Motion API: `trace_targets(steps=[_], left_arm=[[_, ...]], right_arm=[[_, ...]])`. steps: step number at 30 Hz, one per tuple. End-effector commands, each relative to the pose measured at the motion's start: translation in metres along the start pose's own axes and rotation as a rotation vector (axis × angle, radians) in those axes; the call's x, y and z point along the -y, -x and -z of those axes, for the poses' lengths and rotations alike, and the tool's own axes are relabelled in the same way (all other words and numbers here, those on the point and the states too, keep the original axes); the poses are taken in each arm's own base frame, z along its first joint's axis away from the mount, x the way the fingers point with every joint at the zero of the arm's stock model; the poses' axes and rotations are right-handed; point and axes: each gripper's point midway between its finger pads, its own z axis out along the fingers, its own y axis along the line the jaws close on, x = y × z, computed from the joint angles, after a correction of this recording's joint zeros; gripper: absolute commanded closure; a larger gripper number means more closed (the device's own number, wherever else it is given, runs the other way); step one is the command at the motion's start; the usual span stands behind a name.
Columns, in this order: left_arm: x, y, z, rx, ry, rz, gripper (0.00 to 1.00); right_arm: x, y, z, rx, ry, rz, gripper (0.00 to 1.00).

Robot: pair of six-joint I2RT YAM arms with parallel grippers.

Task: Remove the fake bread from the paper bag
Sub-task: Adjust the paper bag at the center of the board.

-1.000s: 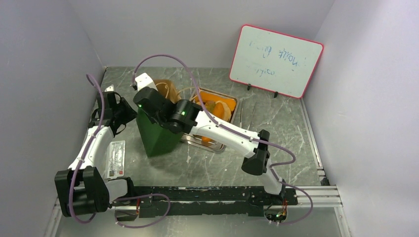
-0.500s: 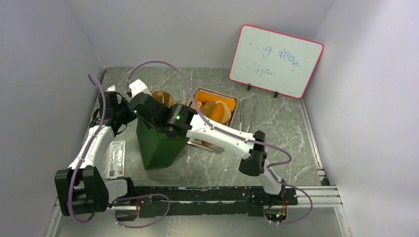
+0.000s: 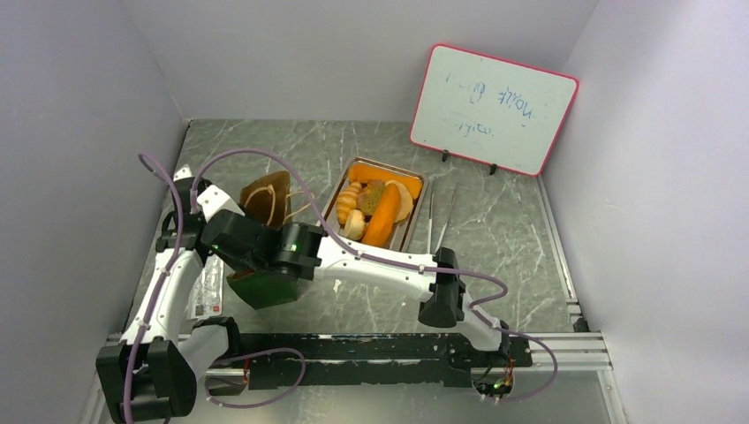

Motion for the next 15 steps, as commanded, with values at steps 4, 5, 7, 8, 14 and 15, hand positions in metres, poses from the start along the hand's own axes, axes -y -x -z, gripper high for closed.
trace_targets(steps=[4,5,7,8,14,15], left_arm=[[-0.011,-0.002,0.006,0.037,0.055,0.090,0.71],[-0.011,-0.003,0.006,0.035,0.058,0.096,0.71],[-0.013,-0.005,0.005,0.031,0.063,0.105,0.71],[-0.013,-0.006,0.005,0.030,0.063,0.107,0.71],[-0.016,-0.009,0.005,0.027,0.071,0.117,0.71],[-0.015,-0.009,0.005,0.026,0.071,0.117,0.71]], right_arm=[[0.007,0.041,0.033,0.138,-0.026,-0.004,0.39],[0.005,0.046,0.037,0.153,-0.025,-0.004,0.37],[0.004,0.053,0.045,0.175,-0.028,0.001,0.36],[0.003,0.055,0.047,0.183,-0.030,0.005,0.36],[-0.003,0.065,0.057,0.214,-0.024,0.015,0.35],[-0.005,0.066,0.059,0.218,-0.024,0.017,0.35]])
